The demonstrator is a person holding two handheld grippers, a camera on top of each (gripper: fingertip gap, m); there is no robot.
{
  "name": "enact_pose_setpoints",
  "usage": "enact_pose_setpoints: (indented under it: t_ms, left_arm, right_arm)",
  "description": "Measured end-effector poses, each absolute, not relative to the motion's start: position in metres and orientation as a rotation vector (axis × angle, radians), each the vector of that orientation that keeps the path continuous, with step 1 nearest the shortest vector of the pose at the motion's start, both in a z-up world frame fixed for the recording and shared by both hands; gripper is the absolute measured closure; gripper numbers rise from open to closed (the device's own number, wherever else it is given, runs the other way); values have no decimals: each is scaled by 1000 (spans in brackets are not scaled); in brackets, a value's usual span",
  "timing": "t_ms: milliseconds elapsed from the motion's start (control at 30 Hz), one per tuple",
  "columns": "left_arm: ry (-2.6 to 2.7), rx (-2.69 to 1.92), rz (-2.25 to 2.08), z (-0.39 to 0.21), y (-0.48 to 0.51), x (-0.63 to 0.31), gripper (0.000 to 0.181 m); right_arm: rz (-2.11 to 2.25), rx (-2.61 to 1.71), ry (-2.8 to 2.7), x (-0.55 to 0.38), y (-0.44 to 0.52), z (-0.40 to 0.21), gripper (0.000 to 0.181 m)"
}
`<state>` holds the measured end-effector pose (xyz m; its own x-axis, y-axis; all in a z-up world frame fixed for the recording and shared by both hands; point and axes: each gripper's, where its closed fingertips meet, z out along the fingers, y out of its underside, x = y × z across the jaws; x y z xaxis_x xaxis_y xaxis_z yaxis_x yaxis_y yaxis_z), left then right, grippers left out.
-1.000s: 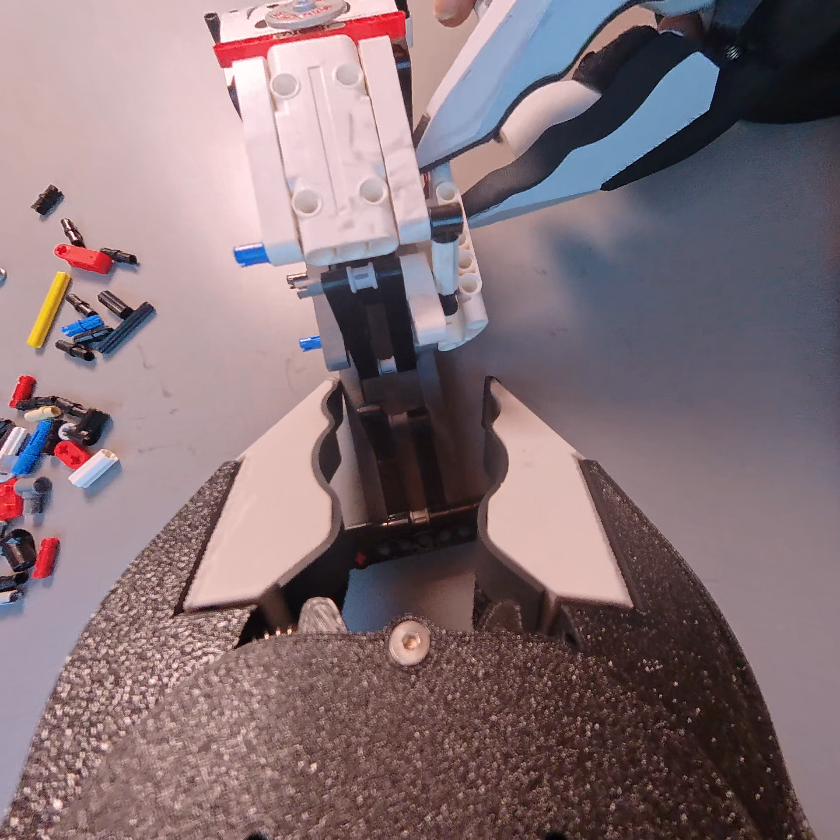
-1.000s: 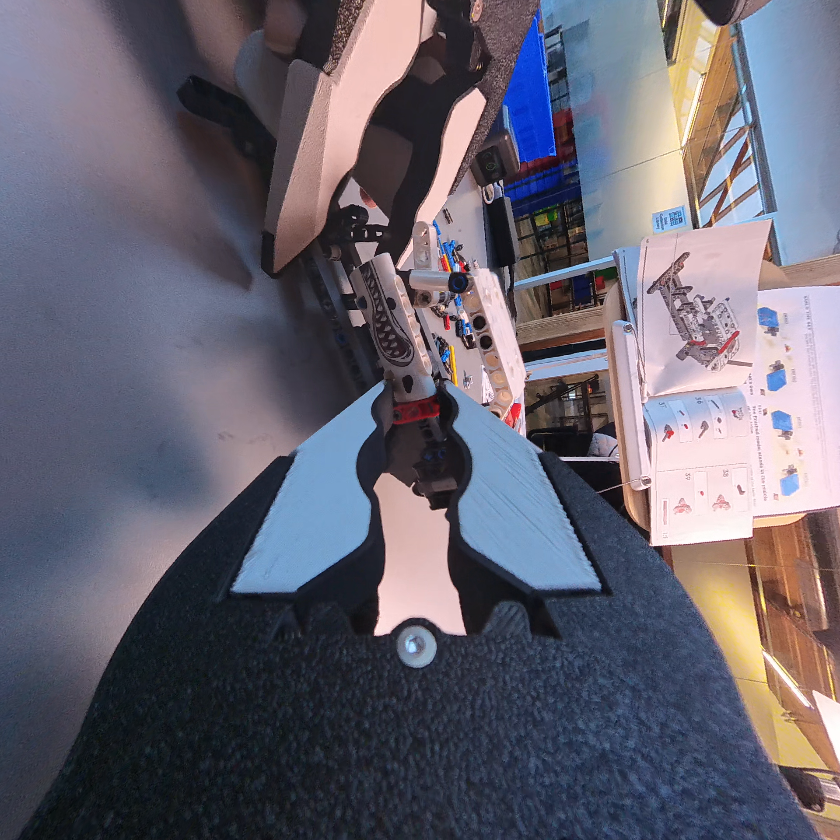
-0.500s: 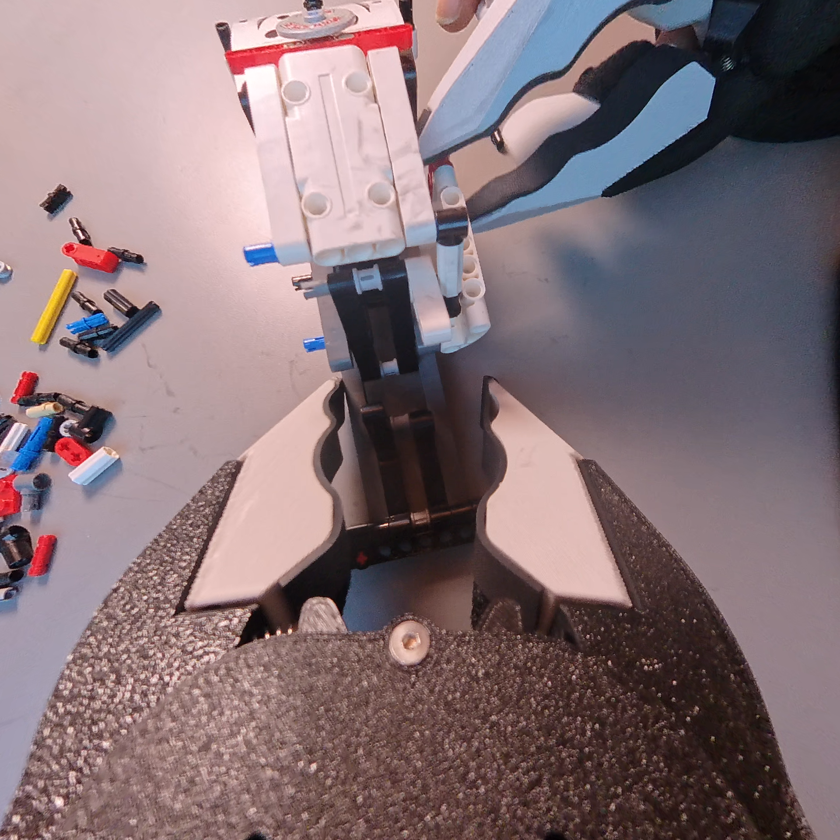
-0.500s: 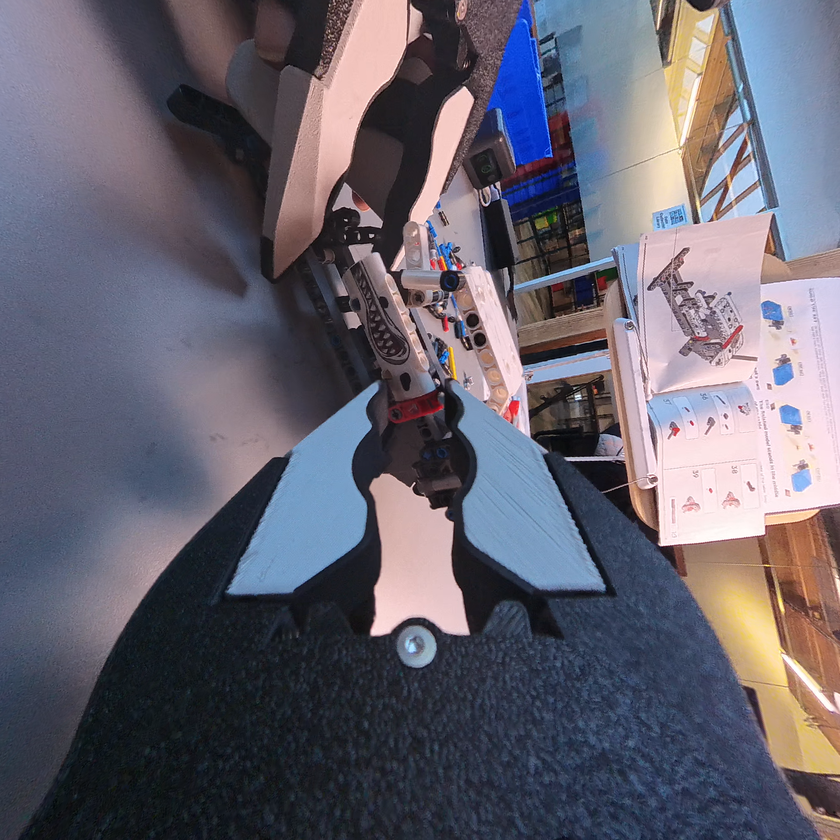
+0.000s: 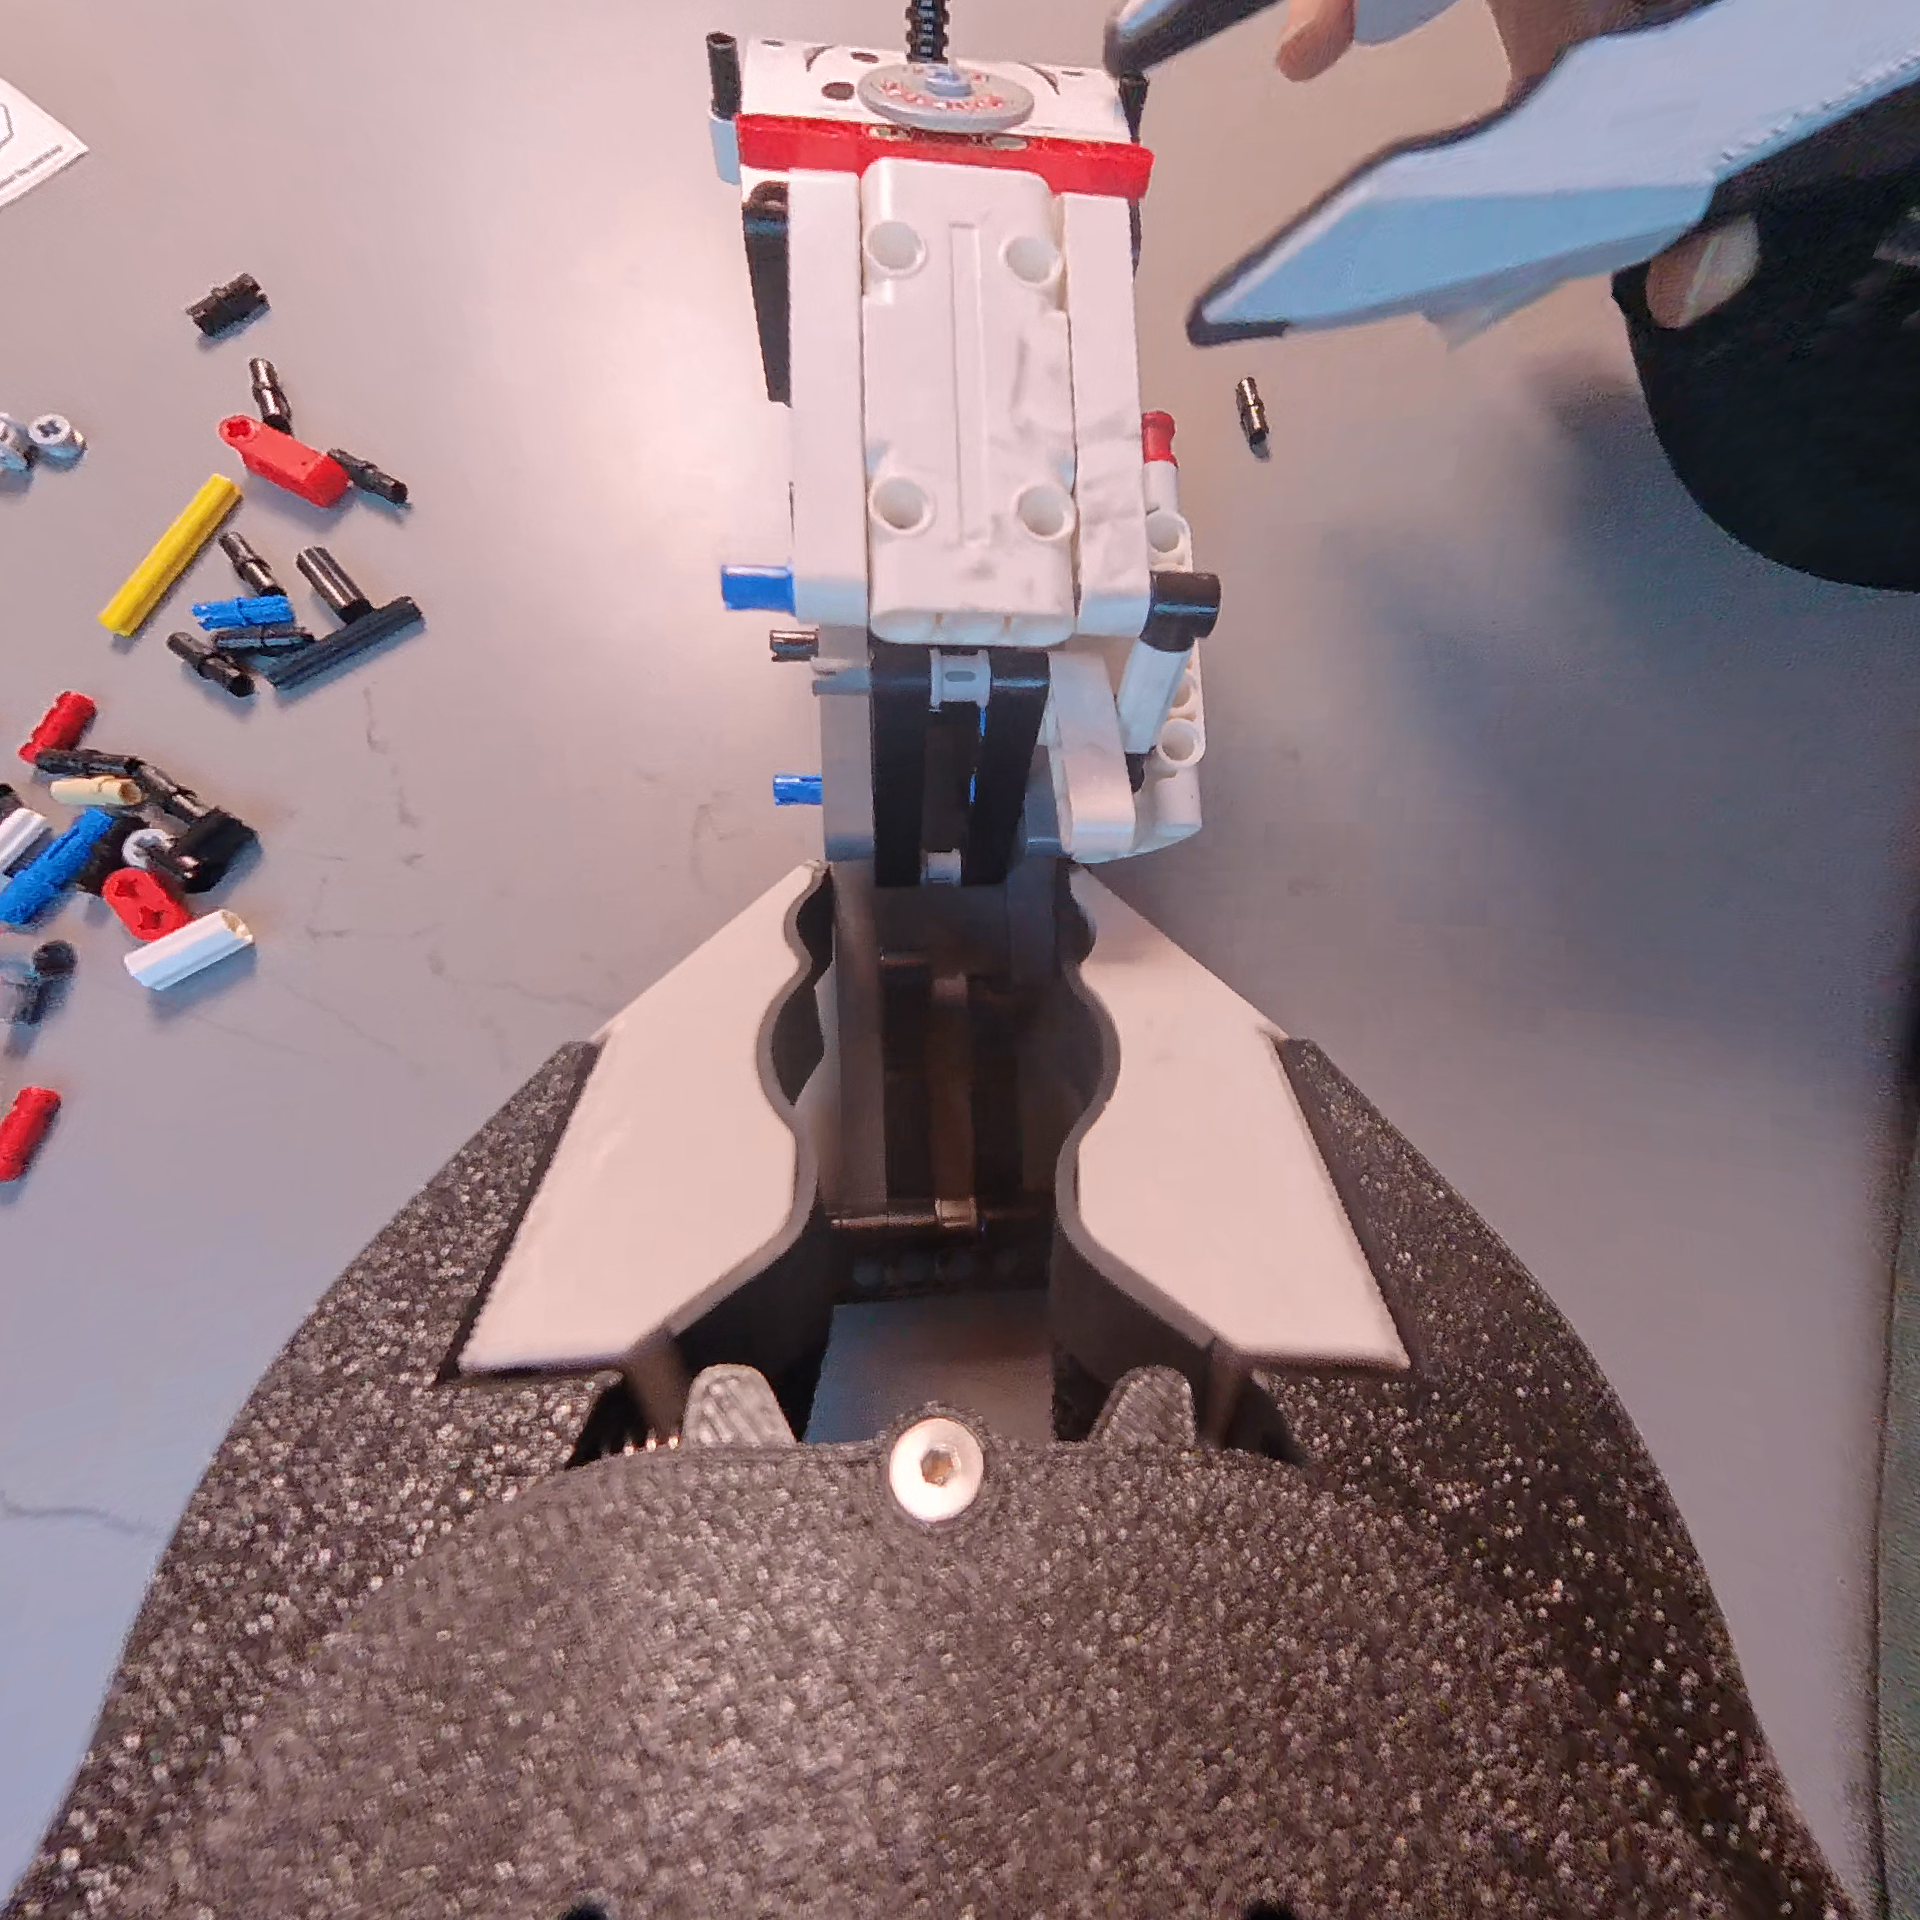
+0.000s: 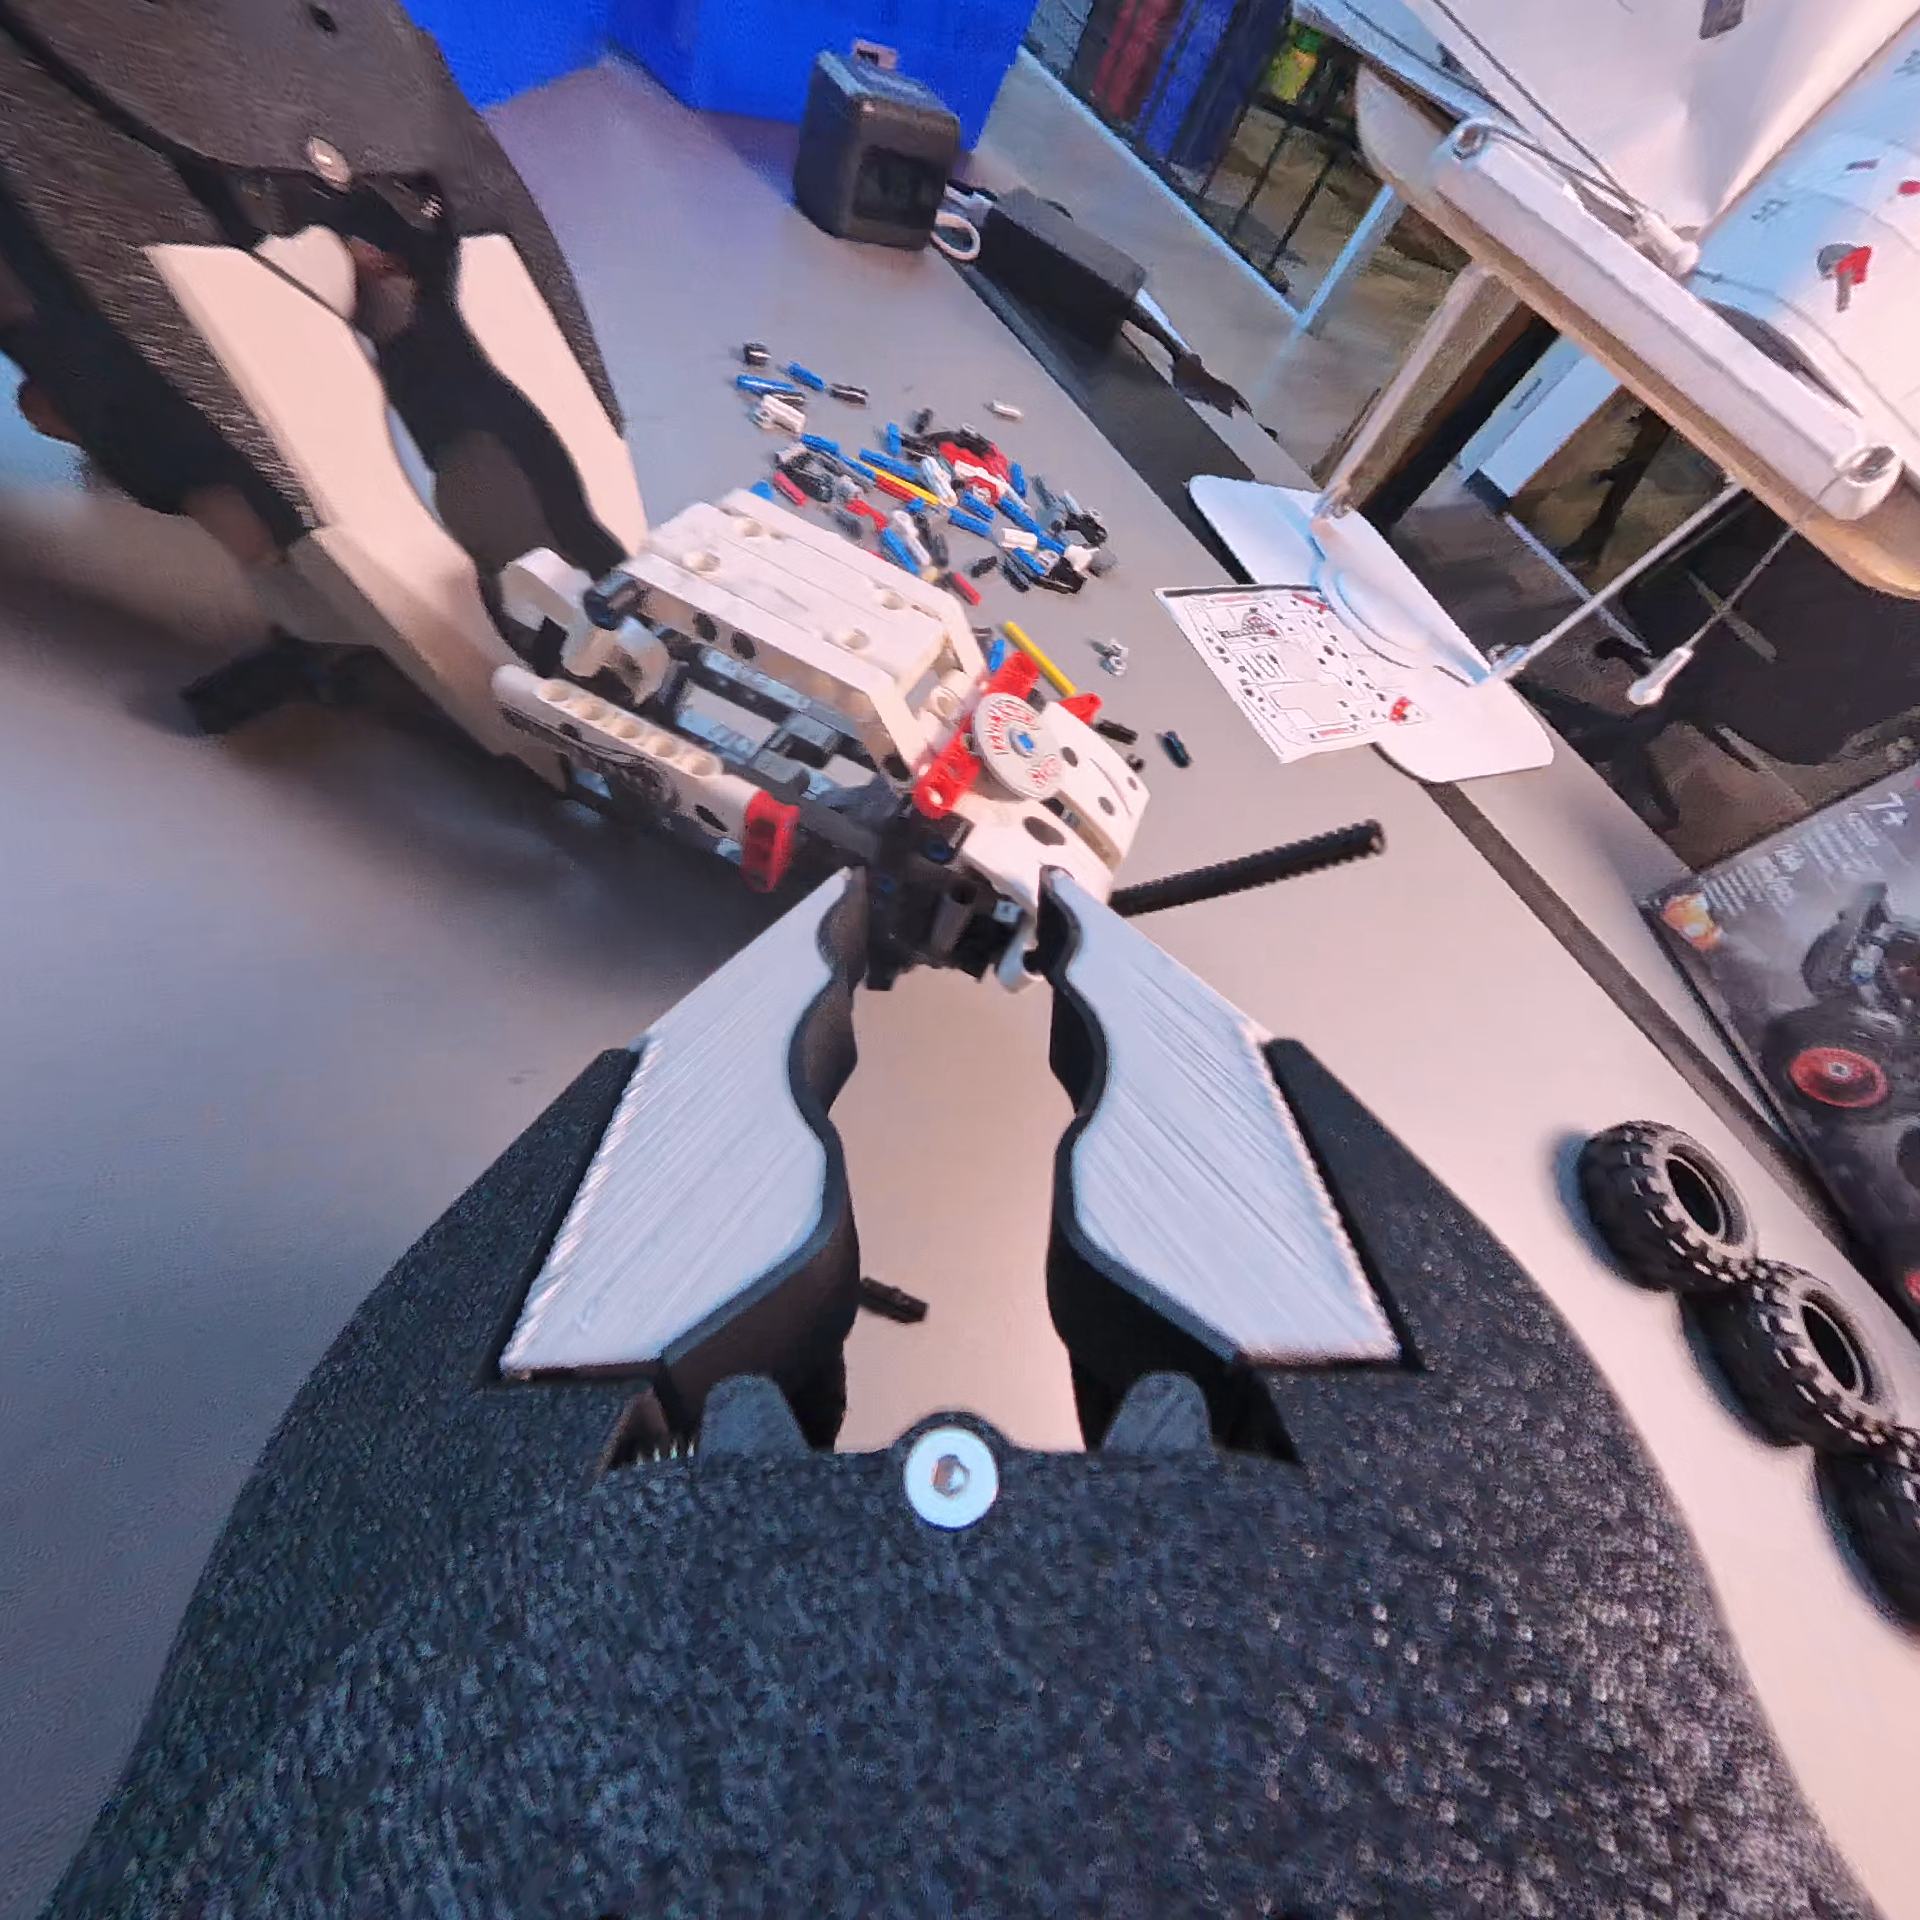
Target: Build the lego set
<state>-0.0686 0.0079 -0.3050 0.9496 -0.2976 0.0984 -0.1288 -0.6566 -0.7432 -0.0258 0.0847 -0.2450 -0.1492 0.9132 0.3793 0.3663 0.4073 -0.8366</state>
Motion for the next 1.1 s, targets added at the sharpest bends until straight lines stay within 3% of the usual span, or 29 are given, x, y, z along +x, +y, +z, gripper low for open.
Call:
enact_pose_setpoints:
  t_ms: [100,400,667,767,900,1000,1100]
  left_arm:
    - [325,-2279,-258,-306,10,-63,131]
    - [565,-2266,-234,-309,18,-76,131]
    - [869,-2200,-454,-308,42,-94,133]
    - [849,-2181,-456,-304,53,-100,135]
    - [702,-2109,-440,-281,53,-112,119]
    - [561,-2030,-331,-256,45,-126,118]
    - [417,-1947,-237,-232,32,-135,120]
  right_arm:
    - [664,-1092,-1731,-30,96,-246,147]
    - [542,-780,-2001,-42,89,-244,140]
    - [517,-844,-1994,-45,97,-245,143]
    - [535,-902,-1941,-45,105,-245,144]
    - [728,-943,-1901,-37,102,-233,146]
    - [919,-982,-1956,-9,107,-214,154]
    - [920,-1124,-2104,27,127,-238,157]
